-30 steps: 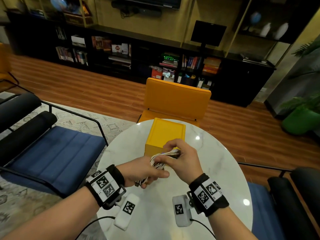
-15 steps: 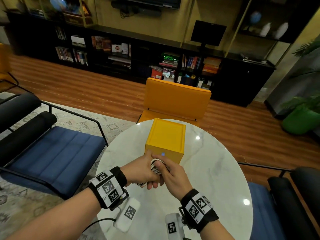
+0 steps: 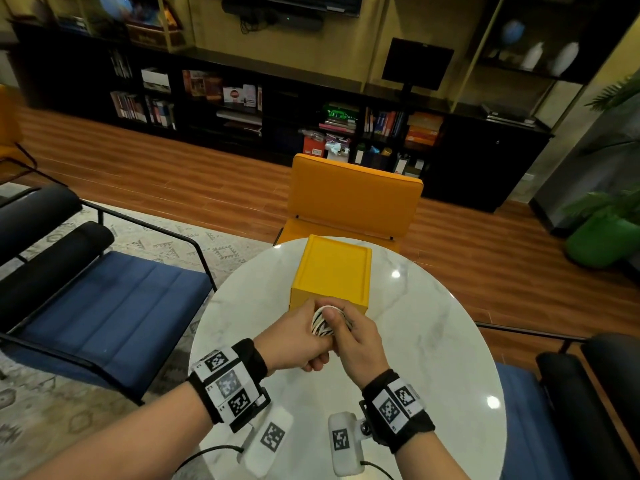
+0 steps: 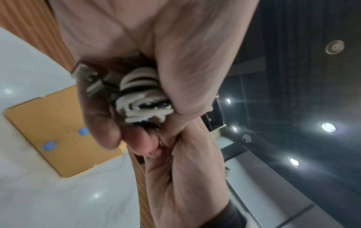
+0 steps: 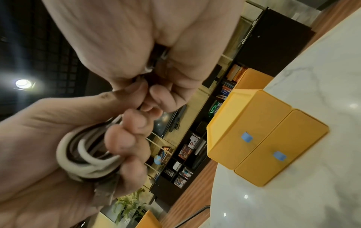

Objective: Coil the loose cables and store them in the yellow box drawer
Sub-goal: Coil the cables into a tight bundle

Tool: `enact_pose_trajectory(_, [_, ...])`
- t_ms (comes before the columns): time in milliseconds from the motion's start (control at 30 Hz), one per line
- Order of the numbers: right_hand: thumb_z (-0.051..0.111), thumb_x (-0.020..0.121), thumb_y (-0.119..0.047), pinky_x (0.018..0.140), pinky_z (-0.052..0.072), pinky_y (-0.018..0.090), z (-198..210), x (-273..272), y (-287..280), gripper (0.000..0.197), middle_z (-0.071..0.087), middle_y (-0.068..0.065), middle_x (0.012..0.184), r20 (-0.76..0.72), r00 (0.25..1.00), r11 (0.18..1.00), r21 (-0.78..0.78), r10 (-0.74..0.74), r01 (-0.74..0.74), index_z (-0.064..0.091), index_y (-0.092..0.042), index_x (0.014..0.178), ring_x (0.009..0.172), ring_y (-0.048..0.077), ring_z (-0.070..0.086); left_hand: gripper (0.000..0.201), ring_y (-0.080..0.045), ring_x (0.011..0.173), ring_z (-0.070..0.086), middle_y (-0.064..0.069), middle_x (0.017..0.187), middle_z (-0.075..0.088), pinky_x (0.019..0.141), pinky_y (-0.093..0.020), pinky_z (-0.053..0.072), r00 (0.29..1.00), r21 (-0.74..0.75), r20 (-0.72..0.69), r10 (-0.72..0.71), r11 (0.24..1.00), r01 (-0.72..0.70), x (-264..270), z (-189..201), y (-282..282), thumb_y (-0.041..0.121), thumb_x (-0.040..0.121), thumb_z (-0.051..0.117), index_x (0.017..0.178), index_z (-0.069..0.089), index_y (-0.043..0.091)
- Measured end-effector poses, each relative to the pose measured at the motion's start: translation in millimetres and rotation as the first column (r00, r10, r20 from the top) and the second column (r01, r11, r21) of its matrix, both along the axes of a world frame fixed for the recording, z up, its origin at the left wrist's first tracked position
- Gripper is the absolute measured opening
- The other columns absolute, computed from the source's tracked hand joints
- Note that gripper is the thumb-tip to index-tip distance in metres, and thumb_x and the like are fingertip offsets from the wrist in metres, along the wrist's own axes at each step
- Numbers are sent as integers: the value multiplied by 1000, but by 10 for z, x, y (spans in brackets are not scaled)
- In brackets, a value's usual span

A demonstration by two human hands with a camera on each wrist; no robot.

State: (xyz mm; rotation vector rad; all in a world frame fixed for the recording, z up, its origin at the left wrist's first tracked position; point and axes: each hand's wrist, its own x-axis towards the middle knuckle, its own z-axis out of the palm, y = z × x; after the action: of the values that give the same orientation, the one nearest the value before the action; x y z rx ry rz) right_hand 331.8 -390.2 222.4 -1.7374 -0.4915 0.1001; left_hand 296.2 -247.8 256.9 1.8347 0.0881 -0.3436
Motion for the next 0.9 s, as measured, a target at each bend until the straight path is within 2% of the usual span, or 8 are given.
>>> enact_pose_trajectory(133, [53,102,-25,66,50,22,-16,-22,24,18,72,-9,84,4,999,998,33,-48,48,70,-21,102,74,7,65,20,-18,56,55,-6,69,59,51,-29,50,1000,-68,2,4,998,-4,-43,-49,-38,24,94,57,113,53,28])
enact_pose_trajectory(233, [48,103,-38,59,52,33,-19,-62,117,29,67,2,83,-91,992,989,108,-87,96,69,-20,96,67,21,65,11,-21,56,51,-6,68,56,47,-27,46,998,-166,40,39,986,-32,-72,-79,-59,31,99,52,100,59,23])
enact_pose_trajectory(333, [45,100,-46,93,49,33,-62,-25,214,29,58,-9,115,-105,973,975,60,-207,214,73,-39,99,112,13,58,26,-21,51,48,-9,65,52,42,-21,36,990,-218,28,140,967,-131,-100,-127,-123,28,102,53,78,59,20])
enact_pose_trajectory(400, [39,101,-52,102,43,28,-34,-14,200,31,55,-13,126,-108,981,986,37,-160,165,68,-50,107,122,5,51,28,-17,48,47,-6,60,51,40,-20,35,981,-229,0,196,954,-191,-108,-139,-141,27,99,60,71,57,21])
enact_pose_trajectory(533, [34,103,-47,95,44,24,-120,-33,31,40,55,-15,118,109,993,986,-151,-53,70,52,-38,138,114,6,55,23,-15,48,46,-5,61,48,44,-25,41,963,-252,-28,266,931,-265,-26,-123,-2,24,99,61,77,55,16])
enact_pose_trajectory(633, [50,103,-26,75,54,25,-172,-74,-53,35,68,-7,110,299,951,985,-124,-83,124,58,-28,137,87,12,64,15,-17,51,45,-6,66,46,49,-31,43,978,-289,-26,206,935,-205,12,-126,95,19,100,59,87,55,12])
enact_pose_trajectory(733, [65,95,-27,60,55,29,-85,-134,-10,20,76,-6,91,179,948,964,41,-265,262,71,-26,114,67,17,66,17,-16,52,45,-4,67,46,50,-32,43,988,-348,-16,157,925,-152,19,-133,120,18,102,56,99,63,3])
enact_pose_trajectory(900, [76,87,-23,55,55,28,-20,-156,76,3,75,-1,87,-10,929,913,183,-370,365,75,-21,90,72,19,68,20,-14,52,43,-3,62,42,49,-30,42,993,-437,8,115,894,-100,0,-121,150,18,103,54,99,72,9])
